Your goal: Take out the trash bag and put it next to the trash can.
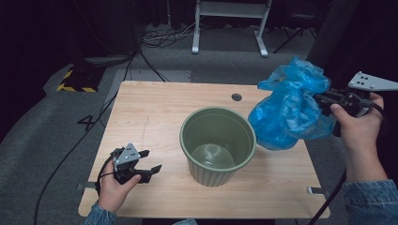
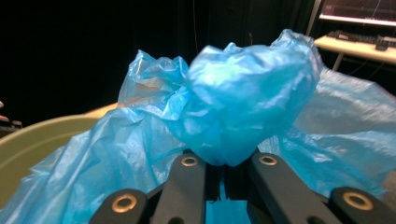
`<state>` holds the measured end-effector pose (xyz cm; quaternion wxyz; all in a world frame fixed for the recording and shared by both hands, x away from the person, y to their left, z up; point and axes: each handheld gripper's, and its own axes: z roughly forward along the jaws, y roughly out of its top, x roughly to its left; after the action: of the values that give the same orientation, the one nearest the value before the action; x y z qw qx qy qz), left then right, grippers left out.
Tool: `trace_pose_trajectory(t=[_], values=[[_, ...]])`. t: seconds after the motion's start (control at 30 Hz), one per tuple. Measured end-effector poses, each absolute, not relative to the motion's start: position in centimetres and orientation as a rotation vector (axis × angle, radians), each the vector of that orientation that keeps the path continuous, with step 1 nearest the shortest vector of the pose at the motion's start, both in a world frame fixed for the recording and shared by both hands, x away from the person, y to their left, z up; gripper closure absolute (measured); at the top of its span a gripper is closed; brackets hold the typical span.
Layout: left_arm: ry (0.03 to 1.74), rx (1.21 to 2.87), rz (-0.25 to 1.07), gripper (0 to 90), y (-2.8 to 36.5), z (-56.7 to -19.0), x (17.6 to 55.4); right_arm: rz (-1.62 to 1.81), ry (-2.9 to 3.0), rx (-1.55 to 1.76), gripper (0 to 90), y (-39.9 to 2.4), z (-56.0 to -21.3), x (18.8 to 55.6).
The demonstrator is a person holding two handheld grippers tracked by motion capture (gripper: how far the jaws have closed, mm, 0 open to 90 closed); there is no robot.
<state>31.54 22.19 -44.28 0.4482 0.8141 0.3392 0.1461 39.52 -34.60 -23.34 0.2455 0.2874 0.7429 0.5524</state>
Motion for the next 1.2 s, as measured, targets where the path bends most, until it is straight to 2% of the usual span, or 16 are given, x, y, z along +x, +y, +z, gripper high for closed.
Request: trace_pose_trajectory(t=[0.8,0.9,0.93,0.97,1.07,1.2], values=[[0.935,1.999,0.361,26.8,24.4,-45.6,30.2,1.388,2.196,0.904,84.4,-32.9,-32.2,43.8],[0.934,2.003,0.364,26.8,24.6,-45.7,30.2,1.379,2.193,0.937,76.6,-33.0,-32.8,43.7],[0.934,2.003,0.364,26.8,24.6,-45.7,30.2,1.379,2.193,0.937,76.6,-33.0,-32.8,43.7],[0.937,2.000,0.361,26.8,24.6,-45.7,30.2,1.349,2.197,0.962,64.6,-33.0,-32.9,43.6],[0.934,2.001,0.359,26.8,24.4,-45.7,30.2,1.317,2.172,0.978,49.6,-33.3,-32.6,42.9],[0.930,2.004,0.353,26.8,24.3,-45.8,30.3,1.306,2.117,0.997,42.0,-34.4,-32.1,41.5]])
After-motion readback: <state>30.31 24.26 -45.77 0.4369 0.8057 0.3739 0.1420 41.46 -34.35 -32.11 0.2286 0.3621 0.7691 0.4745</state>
